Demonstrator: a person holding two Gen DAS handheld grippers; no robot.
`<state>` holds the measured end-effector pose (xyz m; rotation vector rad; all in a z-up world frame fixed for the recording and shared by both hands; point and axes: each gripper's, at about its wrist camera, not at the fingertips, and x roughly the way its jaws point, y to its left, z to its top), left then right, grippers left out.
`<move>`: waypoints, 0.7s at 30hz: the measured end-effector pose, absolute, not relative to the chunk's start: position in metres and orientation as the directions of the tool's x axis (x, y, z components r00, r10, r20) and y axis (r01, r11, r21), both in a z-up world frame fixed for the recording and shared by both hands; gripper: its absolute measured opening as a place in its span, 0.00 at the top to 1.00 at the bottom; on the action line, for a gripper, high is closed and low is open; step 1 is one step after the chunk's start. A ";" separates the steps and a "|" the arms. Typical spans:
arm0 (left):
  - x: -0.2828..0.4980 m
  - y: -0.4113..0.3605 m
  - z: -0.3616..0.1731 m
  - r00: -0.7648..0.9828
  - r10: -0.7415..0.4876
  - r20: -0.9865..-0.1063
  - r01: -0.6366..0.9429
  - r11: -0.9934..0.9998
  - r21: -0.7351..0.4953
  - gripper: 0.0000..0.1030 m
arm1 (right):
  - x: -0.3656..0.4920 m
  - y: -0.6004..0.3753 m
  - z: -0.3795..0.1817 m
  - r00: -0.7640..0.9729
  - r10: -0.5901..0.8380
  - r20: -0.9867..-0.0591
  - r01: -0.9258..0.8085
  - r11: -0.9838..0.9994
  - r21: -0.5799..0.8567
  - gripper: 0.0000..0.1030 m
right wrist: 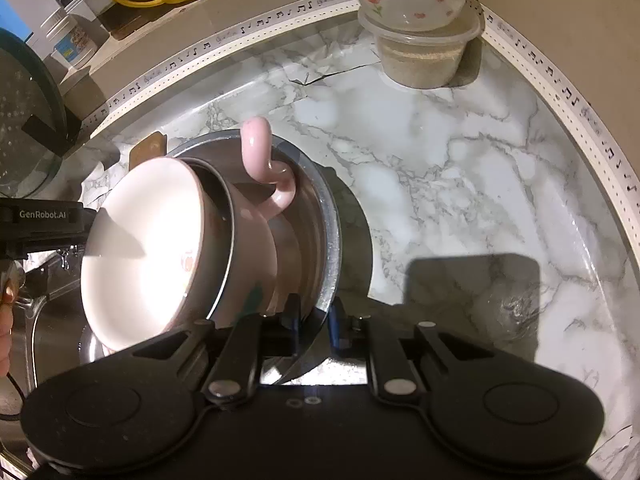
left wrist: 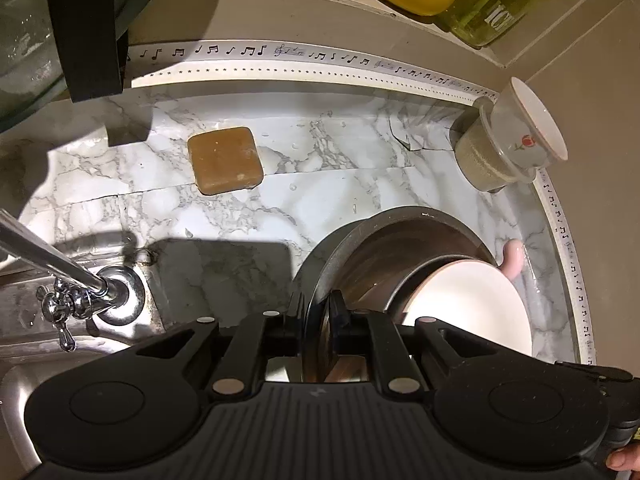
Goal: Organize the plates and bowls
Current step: 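Lift the nested bowl stack with both grippers and carry it across the counter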
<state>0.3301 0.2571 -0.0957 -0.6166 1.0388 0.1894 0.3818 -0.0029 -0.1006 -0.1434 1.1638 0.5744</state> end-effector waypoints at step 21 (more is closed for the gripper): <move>0.327 0.252 -0.060 0.499 -0.076 -0.863 -0.431 0.842 -0.324 0.89 | 0.381 0.009 -0.075 0.274 0.330 -0.903 -0.514 0.844 0.153 0.86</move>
